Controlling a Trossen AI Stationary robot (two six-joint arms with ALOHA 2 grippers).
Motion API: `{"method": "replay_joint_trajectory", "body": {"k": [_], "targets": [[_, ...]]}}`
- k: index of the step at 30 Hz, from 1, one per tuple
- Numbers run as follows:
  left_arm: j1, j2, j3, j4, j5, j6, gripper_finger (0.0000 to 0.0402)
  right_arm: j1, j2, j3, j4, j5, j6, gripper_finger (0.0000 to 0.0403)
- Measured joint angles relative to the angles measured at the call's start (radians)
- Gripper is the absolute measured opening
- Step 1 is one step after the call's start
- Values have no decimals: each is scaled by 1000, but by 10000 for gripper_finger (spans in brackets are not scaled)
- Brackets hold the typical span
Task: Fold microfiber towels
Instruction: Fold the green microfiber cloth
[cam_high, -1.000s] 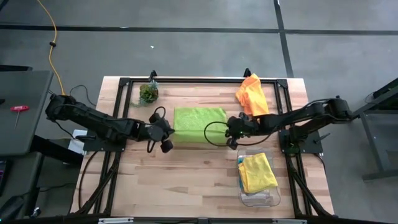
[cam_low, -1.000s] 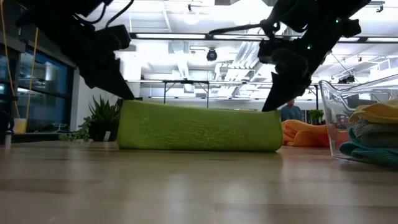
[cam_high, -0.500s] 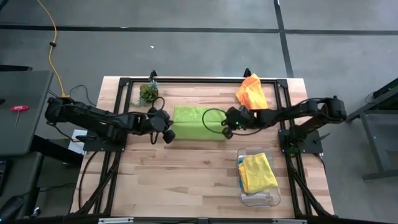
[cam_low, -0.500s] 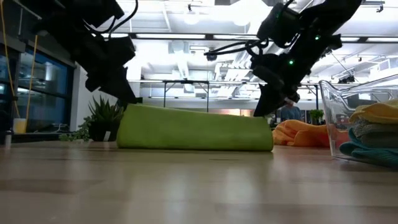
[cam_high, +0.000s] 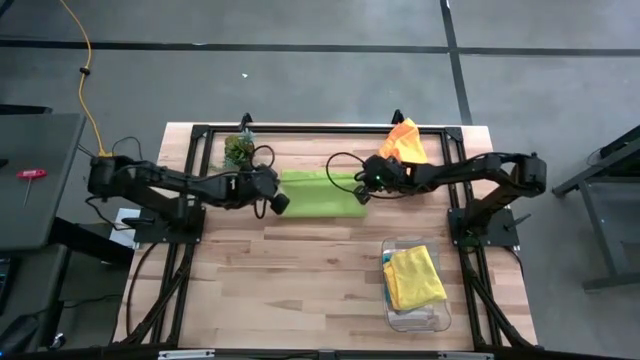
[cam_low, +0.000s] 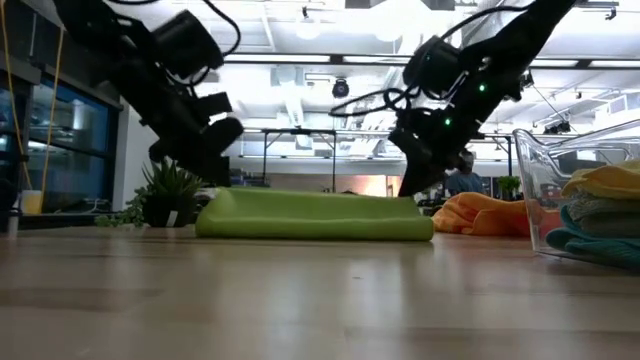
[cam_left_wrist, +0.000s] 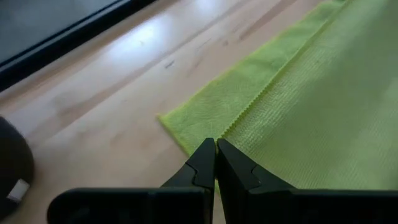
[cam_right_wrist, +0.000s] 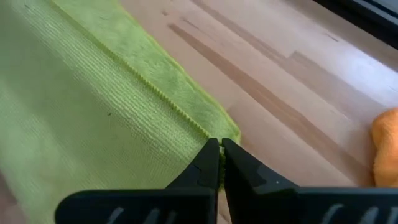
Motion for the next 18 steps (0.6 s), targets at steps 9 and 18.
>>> {"method": "replay_joint_trajectory", "body": {"k": [9, 18], "targets": [[61, 86, 0, 55, -1, 4, 1, -34, 54, -1, 51, -14, 0, 0], [104, 94, -1, 73, -26, 134, 29, -39, 54, -3, 73, 0, 14, 1]]}}
